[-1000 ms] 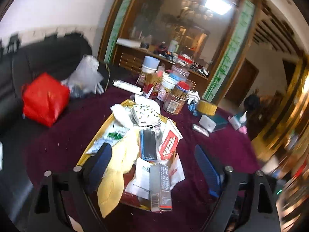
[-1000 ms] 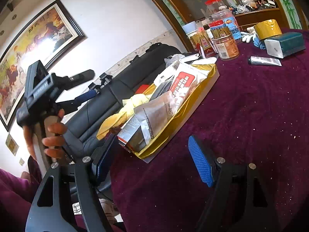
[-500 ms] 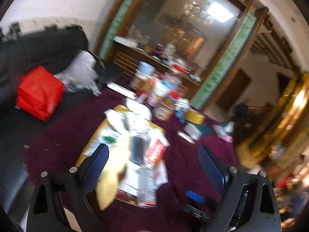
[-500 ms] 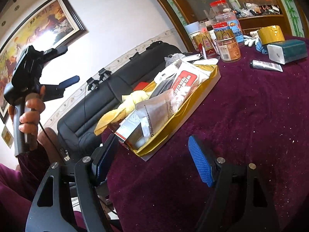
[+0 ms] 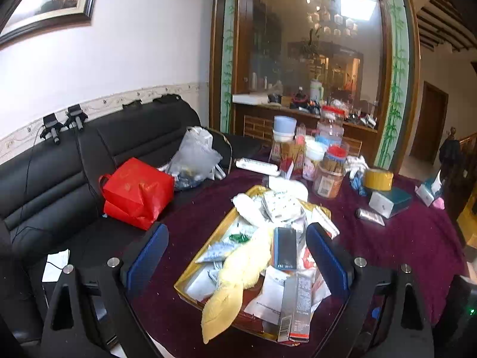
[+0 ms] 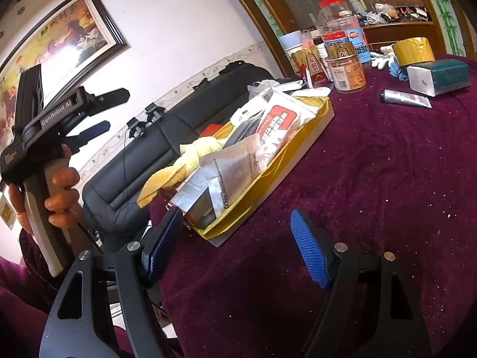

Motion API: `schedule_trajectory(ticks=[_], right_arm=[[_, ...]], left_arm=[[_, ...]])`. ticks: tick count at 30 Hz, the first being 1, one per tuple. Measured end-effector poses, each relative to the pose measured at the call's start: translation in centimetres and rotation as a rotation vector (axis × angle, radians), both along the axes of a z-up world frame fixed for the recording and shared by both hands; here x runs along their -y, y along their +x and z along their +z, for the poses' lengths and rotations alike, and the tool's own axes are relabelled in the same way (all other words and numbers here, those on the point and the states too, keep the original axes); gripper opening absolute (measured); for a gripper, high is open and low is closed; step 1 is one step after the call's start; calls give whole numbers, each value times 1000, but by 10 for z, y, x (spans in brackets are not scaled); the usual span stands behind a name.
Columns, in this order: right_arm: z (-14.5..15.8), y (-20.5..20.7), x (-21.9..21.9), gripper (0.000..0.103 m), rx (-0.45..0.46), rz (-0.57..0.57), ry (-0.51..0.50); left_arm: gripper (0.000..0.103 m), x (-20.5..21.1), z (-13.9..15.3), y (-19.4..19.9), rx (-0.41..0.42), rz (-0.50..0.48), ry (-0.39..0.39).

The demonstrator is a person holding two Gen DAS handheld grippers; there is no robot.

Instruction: Organize soft objects

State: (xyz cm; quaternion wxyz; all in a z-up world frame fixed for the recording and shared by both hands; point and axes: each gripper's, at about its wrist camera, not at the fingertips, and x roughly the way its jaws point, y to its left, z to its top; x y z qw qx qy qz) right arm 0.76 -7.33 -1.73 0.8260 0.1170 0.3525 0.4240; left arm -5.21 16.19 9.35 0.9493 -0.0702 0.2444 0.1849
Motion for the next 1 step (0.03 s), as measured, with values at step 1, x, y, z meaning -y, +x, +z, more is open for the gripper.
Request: schedule_trajectory(ticks=[1], right_arm=[[0,0,0,76,-2,-1,1]], left_arm=[[94,-1,-2,2,-13,-6,-5]])
